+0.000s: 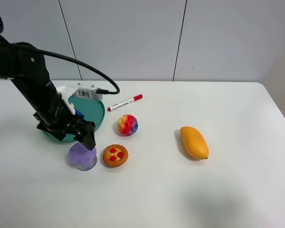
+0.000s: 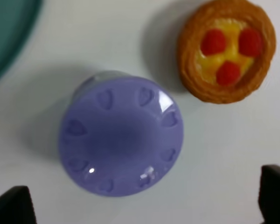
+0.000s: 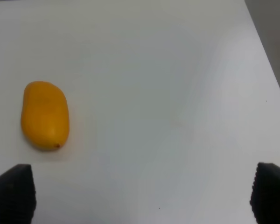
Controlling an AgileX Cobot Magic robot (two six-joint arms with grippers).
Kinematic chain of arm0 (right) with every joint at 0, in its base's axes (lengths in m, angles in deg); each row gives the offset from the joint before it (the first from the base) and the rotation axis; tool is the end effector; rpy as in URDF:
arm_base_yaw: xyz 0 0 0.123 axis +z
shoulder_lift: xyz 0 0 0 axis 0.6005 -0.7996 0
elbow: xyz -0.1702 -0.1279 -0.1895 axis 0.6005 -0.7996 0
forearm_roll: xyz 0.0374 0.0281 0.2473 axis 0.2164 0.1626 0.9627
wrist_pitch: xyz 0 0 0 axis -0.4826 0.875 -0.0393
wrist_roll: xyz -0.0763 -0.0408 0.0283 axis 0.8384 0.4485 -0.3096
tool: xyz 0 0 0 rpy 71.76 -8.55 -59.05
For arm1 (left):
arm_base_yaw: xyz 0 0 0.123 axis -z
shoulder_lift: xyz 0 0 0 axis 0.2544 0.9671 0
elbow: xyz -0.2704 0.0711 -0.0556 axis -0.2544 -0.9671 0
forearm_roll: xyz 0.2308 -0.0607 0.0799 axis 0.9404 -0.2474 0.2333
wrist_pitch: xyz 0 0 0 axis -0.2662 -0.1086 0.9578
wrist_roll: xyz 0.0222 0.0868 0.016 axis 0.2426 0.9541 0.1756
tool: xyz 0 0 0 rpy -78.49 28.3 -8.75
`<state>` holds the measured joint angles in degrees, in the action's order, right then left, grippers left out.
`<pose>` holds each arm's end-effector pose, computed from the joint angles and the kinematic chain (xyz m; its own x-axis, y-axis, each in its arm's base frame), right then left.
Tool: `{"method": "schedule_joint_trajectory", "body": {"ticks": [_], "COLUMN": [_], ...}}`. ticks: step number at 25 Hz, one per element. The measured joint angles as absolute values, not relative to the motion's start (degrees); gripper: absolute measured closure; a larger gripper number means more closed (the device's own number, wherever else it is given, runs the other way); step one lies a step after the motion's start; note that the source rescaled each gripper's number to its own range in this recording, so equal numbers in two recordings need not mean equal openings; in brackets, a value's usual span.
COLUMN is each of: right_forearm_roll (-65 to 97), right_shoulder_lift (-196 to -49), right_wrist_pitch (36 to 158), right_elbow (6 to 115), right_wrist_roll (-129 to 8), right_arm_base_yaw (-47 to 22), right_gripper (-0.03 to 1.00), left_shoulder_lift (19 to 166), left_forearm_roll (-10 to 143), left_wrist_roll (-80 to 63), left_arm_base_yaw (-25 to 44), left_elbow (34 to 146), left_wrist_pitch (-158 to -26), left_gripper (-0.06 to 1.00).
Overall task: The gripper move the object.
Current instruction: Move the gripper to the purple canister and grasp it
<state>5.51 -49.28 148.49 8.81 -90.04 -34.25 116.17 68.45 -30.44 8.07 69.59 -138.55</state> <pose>-0.0053 -0.0042 0.2769 -0.4545 0.0712 -0.8879 0.0341 0.9975 0.0625 0.2769 -0.1318 0.1908 -0.8825 0.4509 -0.1339 0.4675 0.8721 -0.1444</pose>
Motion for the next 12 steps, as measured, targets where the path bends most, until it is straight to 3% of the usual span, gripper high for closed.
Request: {"method": "schedule_joint_trajectory", "body": {"ticks": [5,12], "right_forearm_roll": [5.5,5.5], "right_shoulder_lift": [-49.3,-49.3], "right_wrist_pitch": [148.5,148.5], "right_elbow": [8.8,8.8], "right_wrist_roll": [-90.0,-90.0], "right_arm_base_yaw": [-34.2,-34.2], "right_gripper": [-0.03,-0.03], "left_shoulder_lift": [116.2,116.2], "left_forearm_roll": [70.1,73.5], "left_wrist_roll": [-31.5,-32.4], "left_arm_base_yaw": [11.2,11.3], "left_elbow": [66.7,64.8], "left_wrist_pitch": [-128.4,-126.3], "left_gripper": [-0.06,-0.06]}}
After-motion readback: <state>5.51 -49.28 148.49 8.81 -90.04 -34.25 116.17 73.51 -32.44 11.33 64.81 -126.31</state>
